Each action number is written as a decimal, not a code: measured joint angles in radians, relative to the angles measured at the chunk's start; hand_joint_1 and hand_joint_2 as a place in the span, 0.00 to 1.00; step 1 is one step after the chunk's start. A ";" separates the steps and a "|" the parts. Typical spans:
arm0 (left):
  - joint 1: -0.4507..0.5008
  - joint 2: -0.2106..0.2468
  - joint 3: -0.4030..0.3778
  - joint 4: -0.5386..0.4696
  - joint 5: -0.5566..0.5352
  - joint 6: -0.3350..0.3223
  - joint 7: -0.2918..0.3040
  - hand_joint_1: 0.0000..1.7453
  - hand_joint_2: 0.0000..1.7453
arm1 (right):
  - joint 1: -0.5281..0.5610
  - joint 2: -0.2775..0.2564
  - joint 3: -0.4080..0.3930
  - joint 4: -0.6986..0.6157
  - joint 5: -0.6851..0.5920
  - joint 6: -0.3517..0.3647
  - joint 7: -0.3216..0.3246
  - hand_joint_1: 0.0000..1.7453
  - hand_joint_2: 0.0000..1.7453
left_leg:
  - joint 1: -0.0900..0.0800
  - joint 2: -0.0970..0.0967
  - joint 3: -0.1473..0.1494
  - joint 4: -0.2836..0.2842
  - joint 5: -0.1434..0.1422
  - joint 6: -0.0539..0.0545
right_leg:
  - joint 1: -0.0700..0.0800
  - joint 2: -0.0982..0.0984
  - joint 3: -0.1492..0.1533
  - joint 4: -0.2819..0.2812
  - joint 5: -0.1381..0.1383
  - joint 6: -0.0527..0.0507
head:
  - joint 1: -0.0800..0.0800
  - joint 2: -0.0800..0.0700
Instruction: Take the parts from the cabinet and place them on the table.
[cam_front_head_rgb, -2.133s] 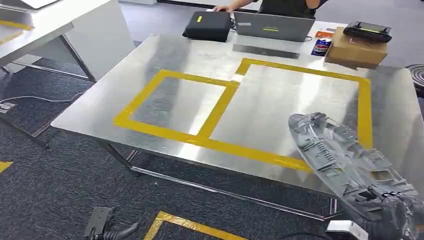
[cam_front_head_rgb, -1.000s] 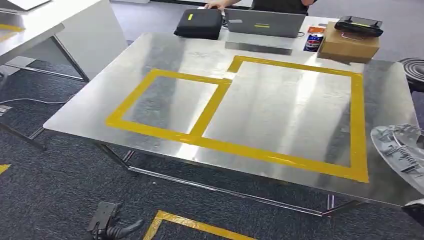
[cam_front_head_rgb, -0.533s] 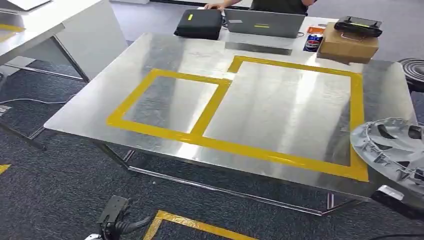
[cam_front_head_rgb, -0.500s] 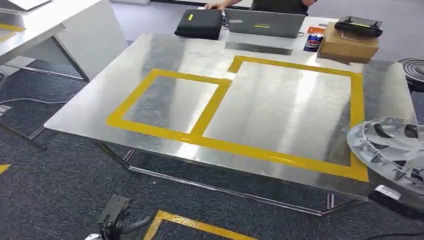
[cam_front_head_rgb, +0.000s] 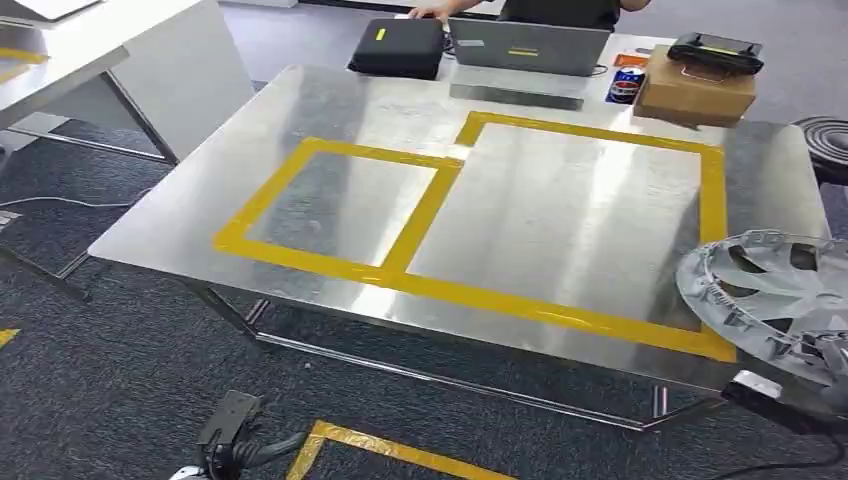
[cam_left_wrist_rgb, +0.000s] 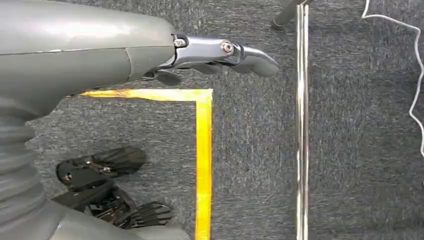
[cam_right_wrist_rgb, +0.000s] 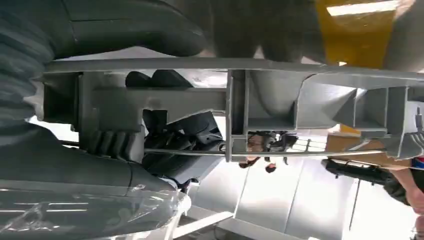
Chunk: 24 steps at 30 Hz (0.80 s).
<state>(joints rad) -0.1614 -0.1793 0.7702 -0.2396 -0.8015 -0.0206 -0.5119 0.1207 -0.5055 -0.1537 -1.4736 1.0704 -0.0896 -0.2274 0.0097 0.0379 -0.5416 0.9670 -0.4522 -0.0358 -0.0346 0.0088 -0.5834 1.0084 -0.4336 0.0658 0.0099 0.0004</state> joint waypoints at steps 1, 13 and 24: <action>-0.001 0.000 -0.003 0.000 -0.003 -0.001 0.003 0.00 1.00 | -0.015 0.000 0.021 0.014 0.006 0.000 0.001 1.00 1.00 | 0.000 0.001 0.000 0.000 0.000 0.000 | 0.000 0.001 0.000 0.000 0.001 0.000 | 0.000 0.000; -0.018 -0.013 -0.040 0.000 -0.017 -0.006 0.026 0.00 1.00 | -0.232 0.038 0.447 0.134 0.087 0.021 -0.022 1.00 1.00 | 0.002 0.003 0.003 0.000 0.004 0.000 | 0.002 0.006 0.000 -0.001 0.005 0.000 | -0.001 0.000; -0.018 -0.015 -0.049 0.000 -0.015 -0.005 0.033 0.00 1.00 | -0.294 0.060 0.660 0.163 0.036 0.008 -0.020 1.00 1.00 | 0.002 0.003 0.005 0.000 0.004 -0.001 | 0.003 0.006 0.003 -0.002 0.006 -0.001 | 0.000 0.000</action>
<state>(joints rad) -0.1798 -0.1942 0.7214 -0.2396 -0.8167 -0.0256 -0.4791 -0.1736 -0.4452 0.5067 -1.3104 1.1067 -0.0816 -0.2476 0.0122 0.0411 -0.5370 0.9670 -0.4481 -0.0365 -0.0319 0.0144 -0.5799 1.0063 -0.4279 0.0651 0.0095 0.0004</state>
